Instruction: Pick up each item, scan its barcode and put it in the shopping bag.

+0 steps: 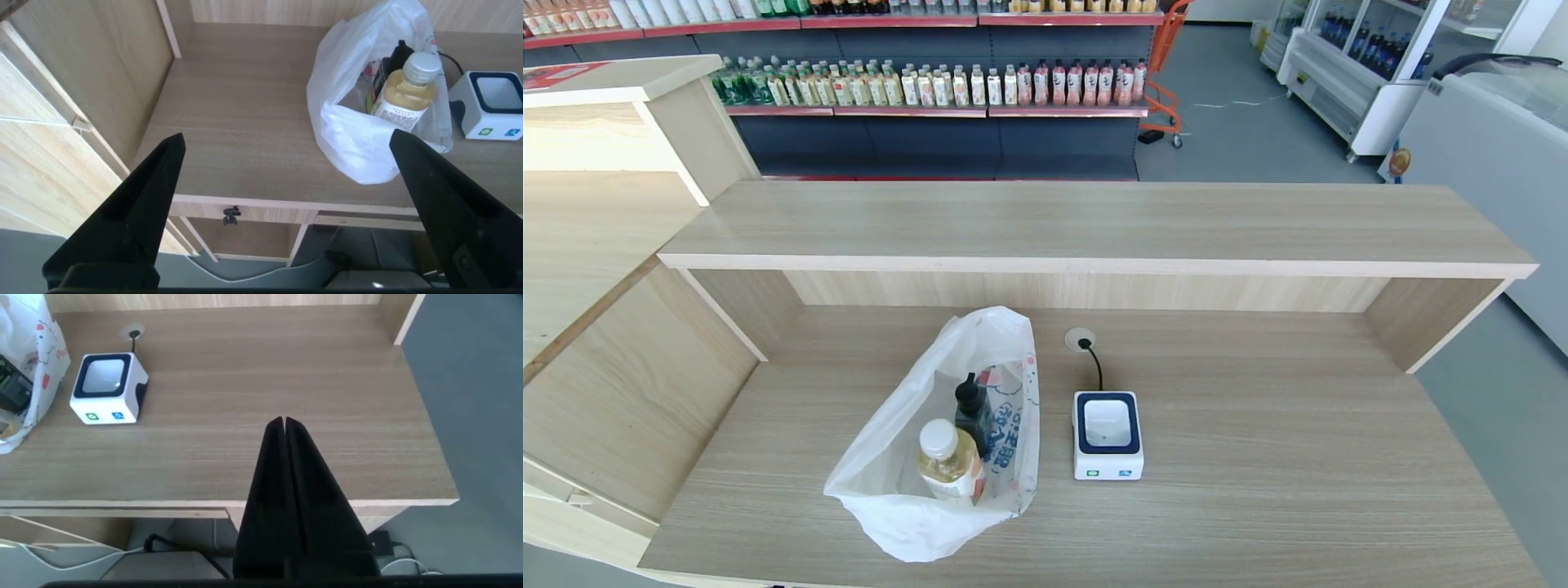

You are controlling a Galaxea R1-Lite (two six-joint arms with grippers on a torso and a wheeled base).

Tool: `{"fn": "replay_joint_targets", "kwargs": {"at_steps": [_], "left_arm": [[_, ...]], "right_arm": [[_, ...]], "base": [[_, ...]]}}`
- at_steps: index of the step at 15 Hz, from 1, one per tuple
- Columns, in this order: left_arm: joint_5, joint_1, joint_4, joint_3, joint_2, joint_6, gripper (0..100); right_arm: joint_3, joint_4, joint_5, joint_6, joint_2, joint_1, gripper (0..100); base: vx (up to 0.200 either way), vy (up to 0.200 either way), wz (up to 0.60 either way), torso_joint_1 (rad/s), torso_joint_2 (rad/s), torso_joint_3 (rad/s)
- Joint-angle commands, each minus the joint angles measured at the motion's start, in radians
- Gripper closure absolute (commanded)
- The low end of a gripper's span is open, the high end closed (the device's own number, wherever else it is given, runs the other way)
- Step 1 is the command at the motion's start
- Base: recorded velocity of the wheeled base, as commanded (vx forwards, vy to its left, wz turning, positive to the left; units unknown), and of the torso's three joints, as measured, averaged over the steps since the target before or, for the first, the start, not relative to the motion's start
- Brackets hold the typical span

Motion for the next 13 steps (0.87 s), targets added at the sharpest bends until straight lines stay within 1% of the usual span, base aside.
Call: {"fn": "replay_joint_targets", "kwargs": {"at_steps": [1,3,5,13], "left_arm": [[0.000,0.000,0.000,0.000,0.000,-0.001,0],[0.000,0.000,0.000,0.000,0.000,-0.002,0],[0.001,0.000,0.000,0.000,0.000,-0.001,0],[0.001,0.000,0.000,0.000,0.000,-0.002,0]], "right_arm": [[0.000,0.000,0.000,0.002,0.003,0.000,100],[0.000,0.000,0.000,0.011,0.003,0.000,100],[0.000,0.000,-0.006,0.048,0.003,0.000,100],[0.000,0.000,-0.006,0.052,0.003,0.000,100]], "base": [[0.200,0.000,0.00,0.007,0.00,0.002],[0.200,0.000,0.00,-0.002,-0.01,0.007],[0.000,0.000,0.00,0.000,0.00,0.000],[0.000,0.000,0.00,0.000,0.00,0.000]]}}
